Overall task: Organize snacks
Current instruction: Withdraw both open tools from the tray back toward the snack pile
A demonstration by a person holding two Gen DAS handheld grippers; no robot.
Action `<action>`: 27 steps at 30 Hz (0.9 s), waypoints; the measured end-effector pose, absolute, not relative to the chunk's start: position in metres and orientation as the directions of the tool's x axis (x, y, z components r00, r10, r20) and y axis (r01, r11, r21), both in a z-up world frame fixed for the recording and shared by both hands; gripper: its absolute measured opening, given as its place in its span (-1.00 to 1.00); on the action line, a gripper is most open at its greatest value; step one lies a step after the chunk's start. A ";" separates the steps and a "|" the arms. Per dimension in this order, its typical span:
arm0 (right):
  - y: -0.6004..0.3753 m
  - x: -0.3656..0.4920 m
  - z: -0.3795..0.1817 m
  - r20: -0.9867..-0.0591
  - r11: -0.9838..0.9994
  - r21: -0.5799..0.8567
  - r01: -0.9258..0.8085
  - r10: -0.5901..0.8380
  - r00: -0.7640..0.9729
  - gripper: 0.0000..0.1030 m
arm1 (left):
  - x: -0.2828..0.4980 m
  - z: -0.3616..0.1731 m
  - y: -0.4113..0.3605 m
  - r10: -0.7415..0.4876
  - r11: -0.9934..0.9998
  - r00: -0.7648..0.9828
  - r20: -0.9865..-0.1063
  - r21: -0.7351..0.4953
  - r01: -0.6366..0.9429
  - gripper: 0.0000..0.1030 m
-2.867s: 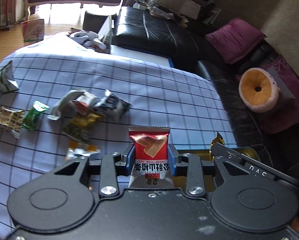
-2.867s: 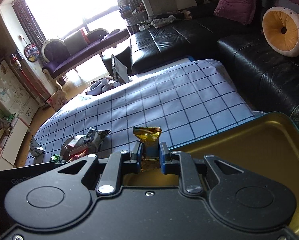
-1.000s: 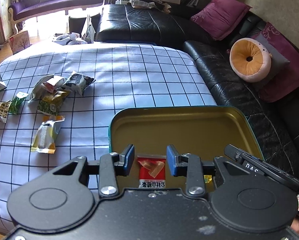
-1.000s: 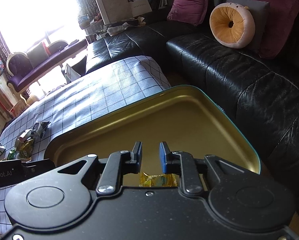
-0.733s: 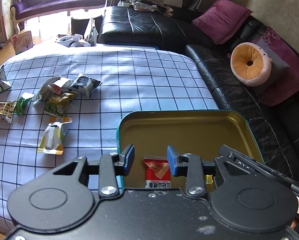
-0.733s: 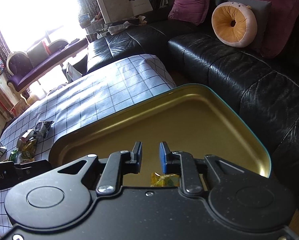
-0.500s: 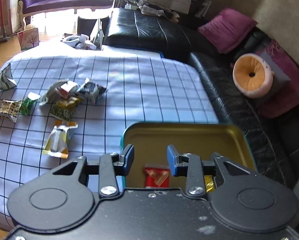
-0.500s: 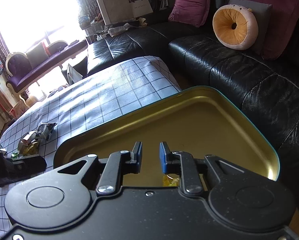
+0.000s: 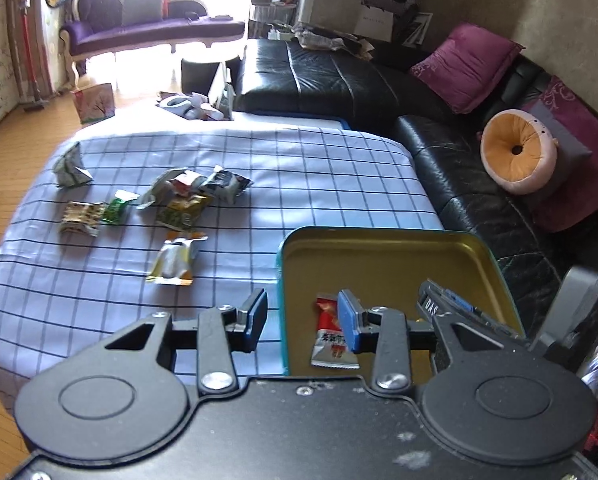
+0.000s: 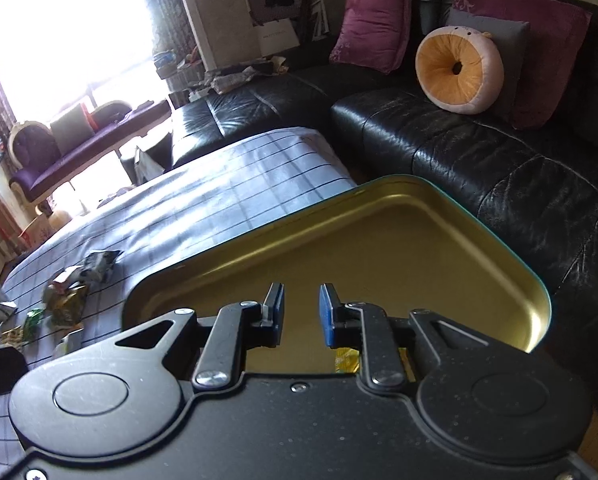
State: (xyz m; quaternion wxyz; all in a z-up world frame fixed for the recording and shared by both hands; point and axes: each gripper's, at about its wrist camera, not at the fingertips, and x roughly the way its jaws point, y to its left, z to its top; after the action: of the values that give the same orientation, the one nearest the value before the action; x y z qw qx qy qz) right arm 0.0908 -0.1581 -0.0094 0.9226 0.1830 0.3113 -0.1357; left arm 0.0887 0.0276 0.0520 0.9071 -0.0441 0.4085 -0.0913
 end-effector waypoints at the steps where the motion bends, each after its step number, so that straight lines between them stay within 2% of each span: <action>1: -0.158 0.089 -0.007 -0.599 0.899 0.271 0.345 -0.122 0.791 -0.42 | 0.087 0.052 0.028 -0.188 0.982 0.652 -0.734 -0.147 0.117 -0.25; 4: -0.157 0.086 -0.009 -0.542 0.900 0.282 0.333 -0.137 0.829 -0.42 | 0.089 0.050 0.025 -0.157 0.988 0.652 -0.742 -0.113 0.109 -0.23; 6: -0.159 0.091 -0.012 -0.575 0.902 0.253 0.350 -0.151 0.804 -0.40 | 0.095 0.048 0.024 -0.122 0.992 0.653 -0.748 -0.072 0.103 -0.23; 7: -0.161 0.092 -0.011 -0.569 0.902 0.266 0.341 -0.139 0.811 -0.32 | 0.098 0.047 0.024 -0.105 0.994 0.654 -0.749 -0.060 0.091 -0.23; 9: -0.165 0.089 -0.009 -0.544 0.900 0.286 0.328 -0.129 0.829 -0.32 | 0.105 0.046 0.024 -0.090 0.996 0.657 -0.748 -0.054 0.076 -0.23; 19: -0.194 0.096 -0.022 -0.620 0.855 0.343 0.390 -0.106 0.777 -0.32 | 0.133 0.040 0.009 -0.037 0.999 0.642 -0.766 -0.017 0.037 -0.23; 27: -0.199 0.095 -0.022 -0.625 0.837 0.379 0.394 -0.082 0.776 -0.32 | 0.130 0.044 -0.013 -0.036 0.997 0.649 -0.760 0.016 0.073 -0.20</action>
State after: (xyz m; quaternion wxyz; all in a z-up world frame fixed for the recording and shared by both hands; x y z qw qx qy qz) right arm 0.0946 -0.1985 -0.0215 0.9078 0.2531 0.3076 -0.1312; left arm 0.1296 -0.0131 0.0437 0.9078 0.0224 0.4177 -0.0300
